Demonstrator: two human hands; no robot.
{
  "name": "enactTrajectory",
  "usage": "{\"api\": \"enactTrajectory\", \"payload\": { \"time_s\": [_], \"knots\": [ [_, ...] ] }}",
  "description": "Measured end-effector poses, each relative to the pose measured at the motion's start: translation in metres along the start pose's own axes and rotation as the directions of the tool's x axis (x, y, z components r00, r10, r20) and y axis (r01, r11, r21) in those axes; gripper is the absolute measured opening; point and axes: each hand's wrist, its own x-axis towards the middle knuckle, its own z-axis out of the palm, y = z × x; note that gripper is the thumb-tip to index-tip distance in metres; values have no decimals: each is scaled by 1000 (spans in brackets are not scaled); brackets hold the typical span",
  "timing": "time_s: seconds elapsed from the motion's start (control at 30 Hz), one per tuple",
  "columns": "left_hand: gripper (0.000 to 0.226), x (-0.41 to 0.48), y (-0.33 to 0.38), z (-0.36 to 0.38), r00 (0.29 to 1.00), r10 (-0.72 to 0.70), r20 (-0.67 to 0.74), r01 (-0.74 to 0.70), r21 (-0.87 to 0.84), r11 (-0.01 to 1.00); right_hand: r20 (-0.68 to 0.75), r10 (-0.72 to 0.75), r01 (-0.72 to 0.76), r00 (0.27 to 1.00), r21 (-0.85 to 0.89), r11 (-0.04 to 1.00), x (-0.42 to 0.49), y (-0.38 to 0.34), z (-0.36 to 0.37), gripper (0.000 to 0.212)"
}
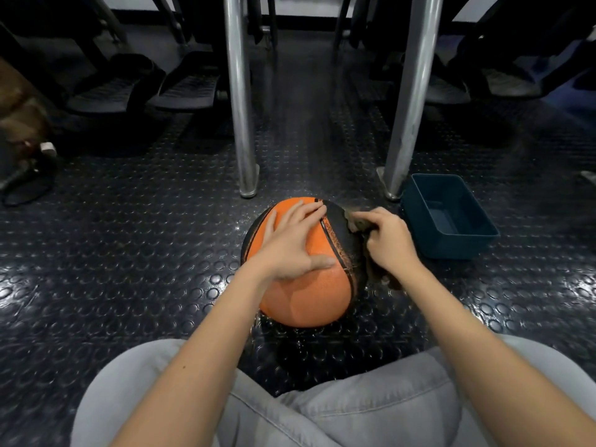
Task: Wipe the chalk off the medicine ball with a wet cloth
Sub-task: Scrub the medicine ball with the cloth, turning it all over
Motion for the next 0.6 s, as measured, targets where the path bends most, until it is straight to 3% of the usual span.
{"api": "enactTrajectory", "payload": {
  "time_s": [0.07, 0.23, 0.43, 0.6],
  "knots": [
    [89, -2, -3, 0, 1000, -4, -24, 3, -20, 1000, -10, 4, -4, 1000, 4, 1000, -5, -7, 1, 56],
    [86, -10, -20, -3, 995, -22, -96, 12, -98, 995, -35, -329, 329, 944, 4, 944, -39, -39, 6, 48],
    [89, -21, -37, -4, 967, -66, -248, 5, -238, 971, -14, -37, 38, 999, 46, 998, -8, -12, 16, 56],
    [76, -28, -46, 1, 936, -85, -343, -1, -242, 970, -54, -165, 170, 985, 106, 980, -39, -20, 23, 50]
  ]
}}
